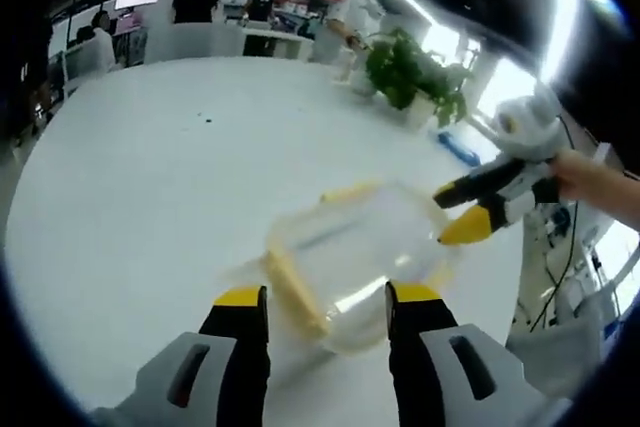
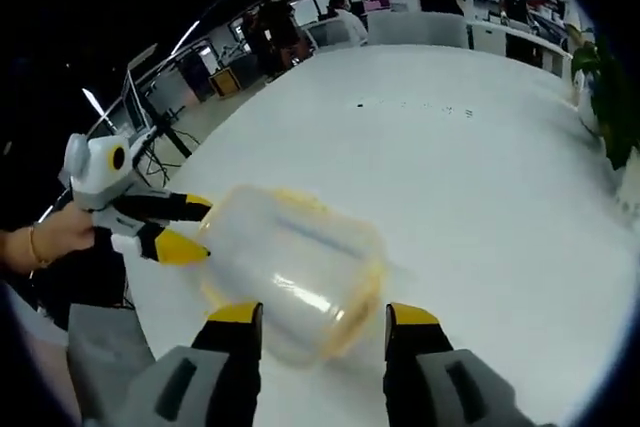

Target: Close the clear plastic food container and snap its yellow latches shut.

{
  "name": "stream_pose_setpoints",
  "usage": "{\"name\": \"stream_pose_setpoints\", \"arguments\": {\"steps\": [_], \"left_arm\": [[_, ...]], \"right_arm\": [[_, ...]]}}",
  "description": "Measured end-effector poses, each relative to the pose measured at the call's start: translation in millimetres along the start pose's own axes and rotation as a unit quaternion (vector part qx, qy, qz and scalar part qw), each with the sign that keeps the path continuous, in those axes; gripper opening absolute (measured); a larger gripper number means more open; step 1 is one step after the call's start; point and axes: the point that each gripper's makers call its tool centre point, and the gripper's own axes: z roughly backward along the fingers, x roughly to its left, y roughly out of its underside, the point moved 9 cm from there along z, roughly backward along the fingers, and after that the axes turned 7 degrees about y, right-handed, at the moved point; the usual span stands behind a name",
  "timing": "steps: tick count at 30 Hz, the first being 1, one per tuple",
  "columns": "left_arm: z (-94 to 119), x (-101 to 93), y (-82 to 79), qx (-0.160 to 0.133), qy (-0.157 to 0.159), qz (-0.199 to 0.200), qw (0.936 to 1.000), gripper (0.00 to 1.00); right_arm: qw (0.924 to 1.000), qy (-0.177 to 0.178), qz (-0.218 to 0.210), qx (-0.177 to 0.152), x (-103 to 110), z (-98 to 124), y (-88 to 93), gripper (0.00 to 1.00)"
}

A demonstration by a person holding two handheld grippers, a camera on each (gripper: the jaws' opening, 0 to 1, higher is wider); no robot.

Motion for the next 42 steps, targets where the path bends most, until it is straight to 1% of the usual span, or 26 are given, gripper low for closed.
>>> {"name": "stream_pose_setpoints", "arguments": {"steps": [1, 4, 6, 7, 10, 12, 14, 15, 16, 17, 18, 19, 24, 25, 26, 27, 29, 36, 38, 42], "left_arm": [[0, 0.0, 0.1, 0.001, -0.004, 0.001, 1.0, 0.43], [0, 0.5, -0.1, 0.001, -0.003, 0.0, 1.0, 0.42], [-1, 0.4, -0.4, 0.0, -0.005, 0.003, 1.0, 0.42], [-2, -0.5, -0.5, -0.002, -0.011, 0.016, 0.9998, 0.42], [-4, -3.8, -2.8, 0.002, -0.022, 0.014, 0.9997, 0.42], [-4, -3.6, -2.9, 0.003, -0.023, 0.017, 0.9996, 0.41], [-5, -5.5, -2.8, 0.004, -0.026, 0.024, 0.9994, 0.4], [-4, -6.4, -3.2, 0.016, -0.028, 0.016, 0.9994, 0.4], [-4, -6.4, -3.2, 0.017, -0.027, 0.022, 0.9992, 0.39], [1, -4.8, -2.1, 0.031, -0.028, 0.012, 0.9991, 0.38], [1, -9.3, -3.3, 0.016, -0.023, 0.011, 0.9995, 0.38], [-3, -7.1, -1.3, 0.016, -0.024, 0.014, 0.9995, 0.38], [-5, -6.7, -0.9, 0.009, -0.026, 0.015, 0.9995, 0.38], [-4, -6.6, -1.5, 0.009, -0.025, 0.016, 0.9995, 0.38], [-5, -6.6, -0.8, 0.008, -0.026, 0.016, 0.9995, 0.38], [-4, -6.2, -0.6, 0.008, -0.023, 0.019, 0.9995, 0.38], [-5, -6.2, -0.8, 0.01, -0.023, 0.019, 0.9995, 0.38], [-4, -6.5, -0.4, 0.006, -0.024, 0.015, 0.9996, 0.38], [-3, -6.7, 1.1, 0.002, -0.026, 0.014, 0.9996, 0.39], [0, -2.9, 3.5, -0.01, -0.031, 0.017, 0.9993, 0.39]], "right_arm": [[0.9999, 0.001, -0.01, 0.001, 2, -2, 0.7, 0.47], [1.0, 0.001, -0.009, -0.001, 2, -3, -0.1, 0.49], [1.0, 0.001, -0.009, 0.001, 1, -3, -0.8, 0.48], [1.0, 0.001, -0.009, 0.003, 1, -3, -1.1, 0.48], [0.9999, -0.002, -0.004, 0.012, 2, -4, -3.3, 0.47], [0.9998, -0.005, -0.004, 0.018, 2, -4, -3.8, 0.47], [0.9996, -0.004, -0.017, 0.02, 1, -5, -4.8, 0.45], [0.9996, -0.003, -0.021, 0.021, 0, -6, -5.9, 0.44], [0.9995, -0.004, -0.023, 0.022, 1, -6, -6.2, 0.44], [0.9993, -0.002, -0.031, 0.02, 0, -6, -7.2, 0.43], [0.9992, -0.002, -0.033, 0.023, 0, -7, -8.6, 0.43], [0.9991, -0.001, -0.032, 0.026, 1, -6, -9.2, 0.43], [0.999, -0.006, -0.036, 0.025, -1, -7, -7.4, 0.42], [0.999, -0.008, -0.037, 0.024, -1, -7, -7.5, 0.4], [0.9972, -0.011, -0.066, 0.033, -3, -8, -3.4, 0.41], [0.998, -0.008, -0.058, 0.024, -5, -10, -4.4, 0.41], [0.9985, -0.001, -0.052, 0.018, -1, -11, -2.7, 0.41], [0.9981, 0.014, -0.06, 0.009, 6, -12, -3.1, 0.44], [0.9979, 0.023, -0.061, 0.007, 10, -13, -3.7, 0.45], [0.9981, 0.022, -0.058, -0.005, 13, -17, -5.7, 0.45]]}}
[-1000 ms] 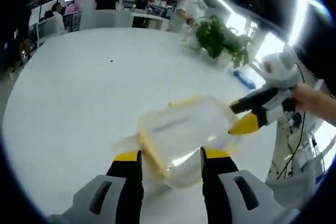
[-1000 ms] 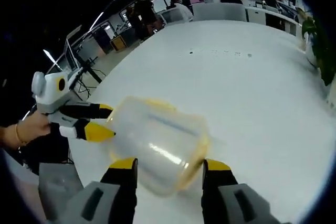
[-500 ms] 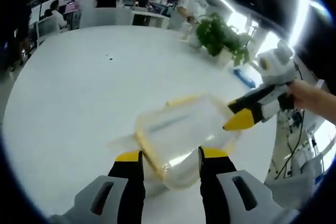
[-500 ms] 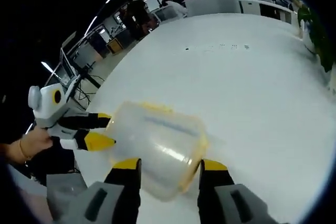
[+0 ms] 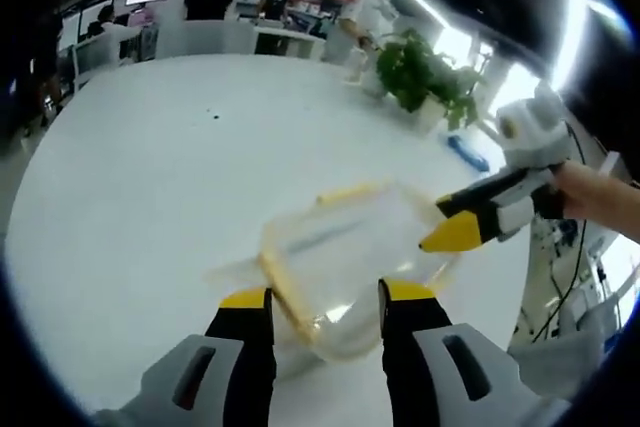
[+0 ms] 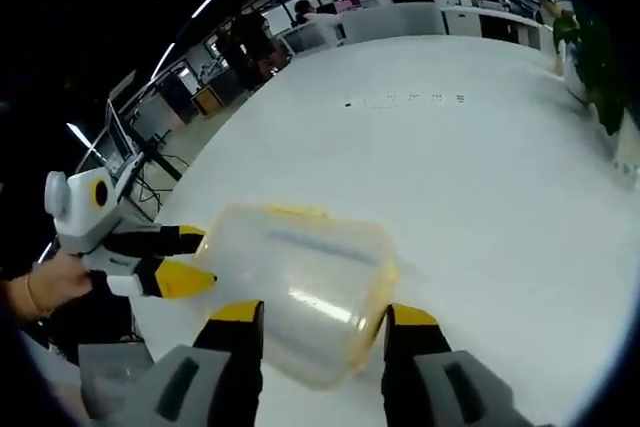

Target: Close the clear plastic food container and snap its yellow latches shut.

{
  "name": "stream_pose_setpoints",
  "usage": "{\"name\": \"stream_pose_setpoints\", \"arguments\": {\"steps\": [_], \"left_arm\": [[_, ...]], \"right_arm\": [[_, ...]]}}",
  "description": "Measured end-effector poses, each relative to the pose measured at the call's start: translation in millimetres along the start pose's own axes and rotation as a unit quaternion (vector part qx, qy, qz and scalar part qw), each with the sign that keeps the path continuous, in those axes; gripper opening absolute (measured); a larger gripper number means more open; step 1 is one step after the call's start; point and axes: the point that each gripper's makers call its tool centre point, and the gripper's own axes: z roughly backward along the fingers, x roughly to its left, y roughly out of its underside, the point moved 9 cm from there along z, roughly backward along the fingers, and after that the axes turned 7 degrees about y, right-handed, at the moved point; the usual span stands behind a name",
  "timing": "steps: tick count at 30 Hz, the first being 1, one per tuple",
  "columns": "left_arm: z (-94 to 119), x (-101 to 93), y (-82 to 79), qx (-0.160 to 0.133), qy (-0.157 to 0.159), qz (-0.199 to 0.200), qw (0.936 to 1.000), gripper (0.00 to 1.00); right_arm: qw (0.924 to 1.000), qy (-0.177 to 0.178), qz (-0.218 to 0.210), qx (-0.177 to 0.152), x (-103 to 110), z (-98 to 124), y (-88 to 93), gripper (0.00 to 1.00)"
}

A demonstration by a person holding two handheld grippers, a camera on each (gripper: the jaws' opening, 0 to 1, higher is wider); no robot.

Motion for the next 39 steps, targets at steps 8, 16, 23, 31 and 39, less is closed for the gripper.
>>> {"name": "stream_pose_setpoints", "arguments": {"steps": [8, 16, 23, 31, 39], "left_arm": [[4, 19.4, -4.8, -0.034, -0.024, 0.007, 0.9991, 0.39], [6, 41.4, -13.9, -0.047, -0.034, 0.011, 0.9983, 0.39], [4, 58.1, -22.5, -0.069, -0.044, 0.016, 0.9965, 0.39], [-3, 74.5, -36.1, -0.083, -0.042, 0.012, 0.9956, 0.39], [-8, 81.4, -42.4, -0.09, -0.043, 0.011, 0.9949, 0.39]], "right_arm": [[0.9997, 0.005, -0.005, -0.022, 14, -14, -10.4, 0.46], [0.9995, 0.006, -0.004, -0.031, 22, -31, -28.2, 0.46], [0.9988, 0.004, -0.003, -0.049, 24, -45, -43.0, 0.46], [0.9969, 0.007, -0.008, -0.078, 21, -56, -57.5, 0.46], [0.9938, 0.008, -0.01, -0.11, 17, -62, -61.5, 0.46]]}}
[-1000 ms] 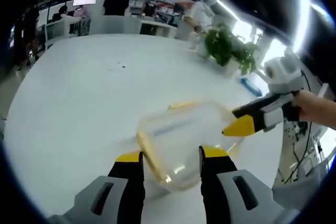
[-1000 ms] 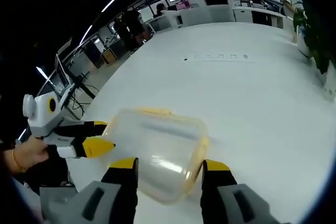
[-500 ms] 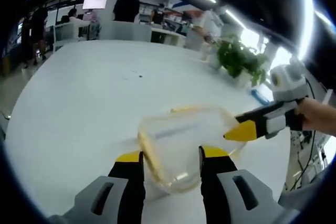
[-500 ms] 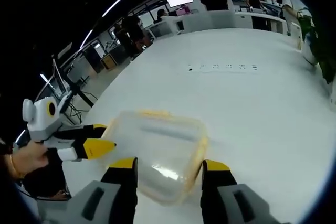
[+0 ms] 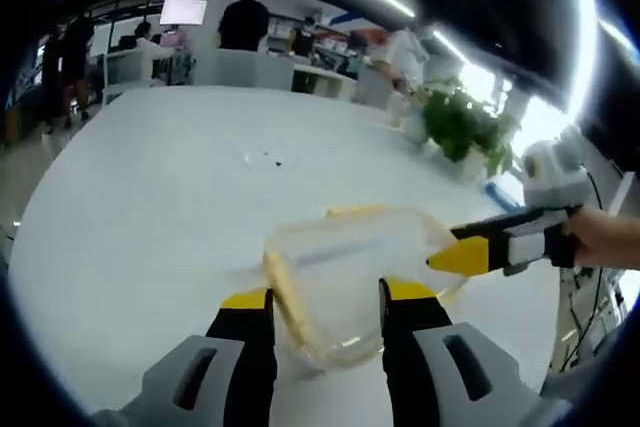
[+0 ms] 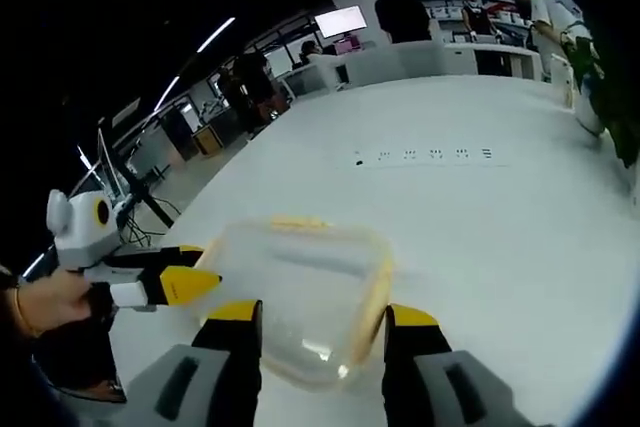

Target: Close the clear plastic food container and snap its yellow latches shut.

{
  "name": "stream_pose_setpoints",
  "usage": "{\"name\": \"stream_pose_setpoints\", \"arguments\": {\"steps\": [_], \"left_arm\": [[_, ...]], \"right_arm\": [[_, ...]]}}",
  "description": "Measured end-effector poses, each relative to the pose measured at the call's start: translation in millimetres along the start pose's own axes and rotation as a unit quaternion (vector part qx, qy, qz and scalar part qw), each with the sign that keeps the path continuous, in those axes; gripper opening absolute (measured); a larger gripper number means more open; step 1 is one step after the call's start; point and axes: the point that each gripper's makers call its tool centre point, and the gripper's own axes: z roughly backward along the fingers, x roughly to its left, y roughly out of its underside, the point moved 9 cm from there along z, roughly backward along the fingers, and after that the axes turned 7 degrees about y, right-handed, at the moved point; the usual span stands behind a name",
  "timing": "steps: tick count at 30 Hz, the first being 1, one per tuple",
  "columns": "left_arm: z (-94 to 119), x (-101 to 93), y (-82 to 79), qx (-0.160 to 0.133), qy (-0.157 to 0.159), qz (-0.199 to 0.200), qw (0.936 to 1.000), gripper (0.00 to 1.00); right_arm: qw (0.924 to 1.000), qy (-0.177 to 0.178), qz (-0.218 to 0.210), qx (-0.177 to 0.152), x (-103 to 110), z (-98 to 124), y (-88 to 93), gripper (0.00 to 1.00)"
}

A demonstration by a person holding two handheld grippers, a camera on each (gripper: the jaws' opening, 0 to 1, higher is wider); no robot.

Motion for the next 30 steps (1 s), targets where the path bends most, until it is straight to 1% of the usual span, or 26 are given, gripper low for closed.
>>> {"name": "stream_pose_setpoints", "arguments": {"steps": [2, 4, 7, 9, 12, 13, 14, 15, 21, 28, 30], "left_arm": [[-0.7, 0.7, -0.8, 0.001, 0.001, -0.001, 1.0, 0.39], [-0.8, 1.1, -1.0, 0.001, 0.003, -0.002, 1.0, 0.39], [-0.9, -0.6, -2.1, 0.002, 0.002, -0.005, 1.0, 0.39], [-0.3, -1.8, -5.2, 0.008, -0.005, -0.047, 0.9989, 0.39], [-1.3, -0.9, -6.1, 0.011, -0.002, -0.036, 0.9993, 0.39], [-1.4, -1.1, -5.9, 0.012, -0.002, -0.036, 0.9993, 0.39], [-0.7, -1.7, -5.7, 0.012, -0.003, -0.037, 0.9993, 0.39], [-0.6, -1.8, -5.6, 0.012, -0.003, -0.035, 0.9993, 0.39], [-0.2, -3.5, -6.3, 0.01, -0.014, -0.029, 0.9994, 0.39], [0.0, -4.6, -6.8, 0.009, -0.022, -0.019, 0.9995, 0.39], [-0.7, -4.7, -6.9, 0.007, -0.027, -0.013, 0.9995, 0.39]], "right_arm": [[1.0, 0.002, -0.001, -0.004, 0.3, 0.3, 0.7, 0.46], [0.9998, 0.006, 0.015, -0.014, 1.9, 1.0, -0.2, 0.46], [0.9997, 0.01, 0.013, -0.015, 2.2, 1.3, 0.0, 0.46], [0.9997, 0.01, 0.013, -0.017, 2.0, 1.4, -0.1, 0.46], [0.9994, 0.016, 0.02, -0.021, 3.8, 2.5, 0.1, 0.46], [0.9981, 0.023, 0.047, -0.032, 3.5, 3.2, -1.7, 0.47], [0.9967, 0.029, 0.068, -0.035, 5.8, 3.9, -2.6, 0.47], [0.9965, 0.032, 0.07, -0.034, 7.1, 4.3, -2.6, 0.47], [0.9972, 0.03, 0.062, -0.028, 5.0, 3.8, -3.7, 0.47], [0.9975, 0.033, 0.049, -0.04, 5.6, 3.8, -2.5, 0.48], [0.9971, 0.034, 0.055, -0.04, 7.7, 2.1, -3.1, 0.51]]}}
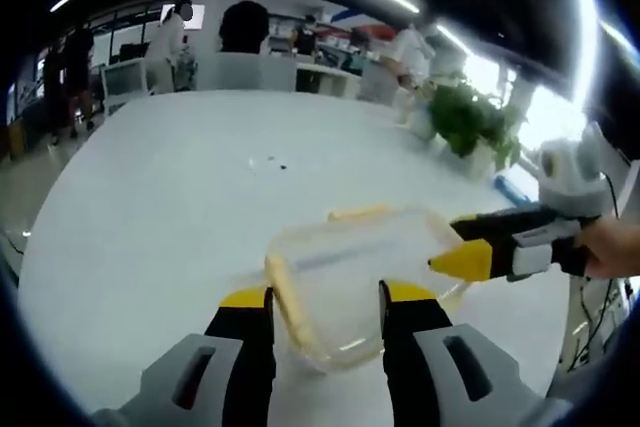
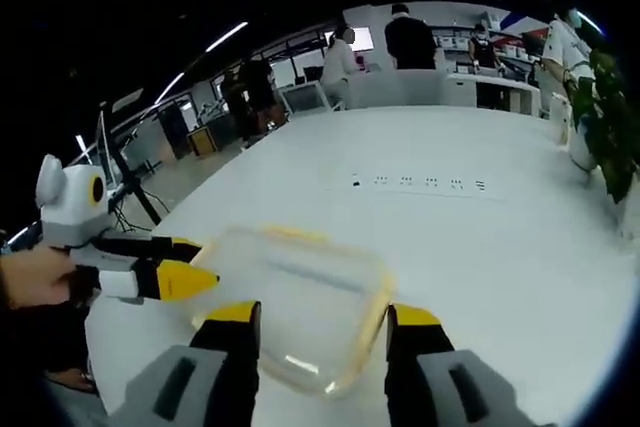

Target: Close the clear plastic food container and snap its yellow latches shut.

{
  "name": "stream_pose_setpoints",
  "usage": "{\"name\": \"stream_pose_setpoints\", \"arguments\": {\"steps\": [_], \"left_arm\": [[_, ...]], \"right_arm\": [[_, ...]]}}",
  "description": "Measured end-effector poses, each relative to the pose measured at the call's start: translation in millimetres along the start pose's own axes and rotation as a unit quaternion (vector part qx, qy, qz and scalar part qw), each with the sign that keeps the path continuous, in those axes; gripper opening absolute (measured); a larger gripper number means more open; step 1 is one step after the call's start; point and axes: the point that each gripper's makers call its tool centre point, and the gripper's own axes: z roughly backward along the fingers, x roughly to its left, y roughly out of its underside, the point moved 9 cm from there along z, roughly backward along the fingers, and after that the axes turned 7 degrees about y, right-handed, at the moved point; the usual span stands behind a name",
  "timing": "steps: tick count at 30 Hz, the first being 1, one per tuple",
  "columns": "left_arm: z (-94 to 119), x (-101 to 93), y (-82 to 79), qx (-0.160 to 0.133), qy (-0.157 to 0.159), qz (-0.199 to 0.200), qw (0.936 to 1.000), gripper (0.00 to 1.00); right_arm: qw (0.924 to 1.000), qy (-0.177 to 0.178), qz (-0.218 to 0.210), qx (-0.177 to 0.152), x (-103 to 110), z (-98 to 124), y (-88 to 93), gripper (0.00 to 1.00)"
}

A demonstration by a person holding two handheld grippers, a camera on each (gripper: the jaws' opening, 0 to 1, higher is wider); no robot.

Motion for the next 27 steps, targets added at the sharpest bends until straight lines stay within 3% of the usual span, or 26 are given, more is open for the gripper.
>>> {"name": "stream_pose_setpoints", "arguments": {"steps": [3, 6, 9, 10, 14, 18, 21, 23, 24, 27], "left_arm": [[-1, -1.9, -1.1, 0.001, -0.008, 0.005, 1.0, 0.39], [2, -4.2, -6.3, 0.013, -0.023, -0.032, 0.9992, 0.41], [10, -6.0, -9.9, 0.007, -0.019, -0.01, 0.9997, 0.44], [15, -9.7, -11.8, -0.01, -0.012, 0.01, 0.9998, 0.45], [28, -18.4, -5.5, 0.001, 0.0, -0.026, 0.9997, 0.49], [37, -24.3, 3.7, -0.001, 0.009, -0.023, 0.9997, 0.5], [42, -26.7, 9.3, 0.002, 0.012, -0.047, 0.9988, 0.51], [46, -30.7, 12.3, -0.008, 0.035, -0.017, 0.9992, 0.51], [51, -29.4, 13.1, -0.015, 0.034, -0.022, 0.9991, 0.52], [64, -32.2, 14.6, -0.026, 0.032, -0.033, 0.9986, 0.54]], "right_arm": [[0.9993, 0.001, 0.038, 0.001, 4, -1, -2.4, 0.56], [0.9991, 0.004, 0.043, 0.007, 2, 1, -5.9, 0.55], [0.9971, -0.008, -0.058, -0.048, -1, 8, -13.1, 0.54], [0.9969, -0.01, -0.062, -0.048, -2, 11, -12.8, 0.55], [0.9988, -0.01, -0.022, -0.042, -6, 23, -4.3, 0.56], [0.9989, -0.01, -0.025, -0.038, -8, 34, 8.9, 0.57], [0.9991, -0.009, -0.022, -0.037, -6, 43, 17.3, 0.58], [0.9993, -0.007, -0.008, -0.036, -4, 54, 20.0, 0.59], [0.9988, 0.0, 0.019, -0.045, -4, 62, 19.8, 0.59], [0.9979, -0.002, 0.043, -0.049, 0, 76, 22.3, 0.6]]}}
